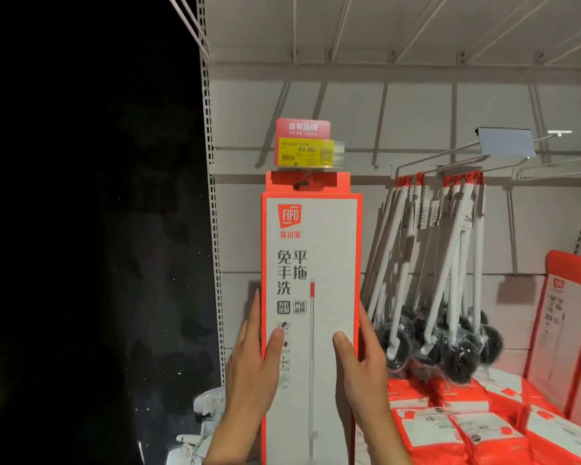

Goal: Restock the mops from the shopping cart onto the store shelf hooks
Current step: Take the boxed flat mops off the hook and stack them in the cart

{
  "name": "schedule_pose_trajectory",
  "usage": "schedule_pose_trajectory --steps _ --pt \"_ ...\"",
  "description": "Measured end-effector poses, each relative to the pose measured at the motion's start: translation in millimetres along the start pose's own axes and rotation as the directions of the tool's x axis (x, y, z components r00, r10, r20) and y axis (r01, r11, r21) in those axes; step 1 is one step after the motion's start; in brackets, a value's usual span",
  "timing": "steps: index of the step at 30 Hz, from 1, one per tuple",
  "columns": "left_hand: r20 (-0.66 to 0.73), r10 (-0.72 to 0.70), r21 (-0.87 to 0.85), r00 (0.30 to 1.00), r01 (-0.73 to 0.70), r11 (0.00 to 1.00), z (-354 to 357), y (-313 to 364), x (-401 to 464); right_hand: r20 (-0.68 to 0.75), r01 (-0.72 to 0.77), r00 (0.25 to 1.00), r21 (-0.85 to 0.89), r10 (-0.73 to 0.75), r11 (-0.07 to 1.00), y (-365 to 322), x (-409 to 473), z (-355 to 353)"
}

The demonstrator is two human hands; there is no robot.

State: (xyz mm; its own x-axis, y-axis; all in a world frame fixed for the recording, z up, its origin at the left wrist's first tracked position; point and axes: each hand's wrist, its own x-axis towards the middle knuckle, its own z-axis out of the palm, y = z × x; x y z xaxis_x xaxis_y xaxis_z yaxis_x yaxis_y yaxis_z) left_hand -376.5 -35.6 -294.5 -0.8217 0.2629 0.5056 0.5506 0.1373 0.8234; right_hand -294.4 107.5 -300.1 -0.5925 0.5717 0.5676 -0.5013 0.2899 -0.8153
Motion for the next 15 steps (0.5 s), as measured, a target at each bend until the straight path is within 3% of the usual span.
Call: schedule_pose_trajectory --steps 3,10,15 --pt "0.011 0.009 -0.023 1.0 -0.009 1.0 -6.7 9.7 7.6 0.016 0.001 1.0 -0.034 0.0 0.999 -2.2 -2.3 3.4" --pt "0.03 0.038 -0.286 0.999 -0.028 0.958 -20.3 45.7 34.1 0.02 0.015 1.0 -0.062 -0.014 0.998 -7.7 -8.6 12.4" --pt "0.045 0.033 -0.34 0.998 -0.016 0.94 -17.9 52.8 34.0 0.032 0.042 0.999 -0.039 -0.041 0.998 -33.9 21.4 14.6"
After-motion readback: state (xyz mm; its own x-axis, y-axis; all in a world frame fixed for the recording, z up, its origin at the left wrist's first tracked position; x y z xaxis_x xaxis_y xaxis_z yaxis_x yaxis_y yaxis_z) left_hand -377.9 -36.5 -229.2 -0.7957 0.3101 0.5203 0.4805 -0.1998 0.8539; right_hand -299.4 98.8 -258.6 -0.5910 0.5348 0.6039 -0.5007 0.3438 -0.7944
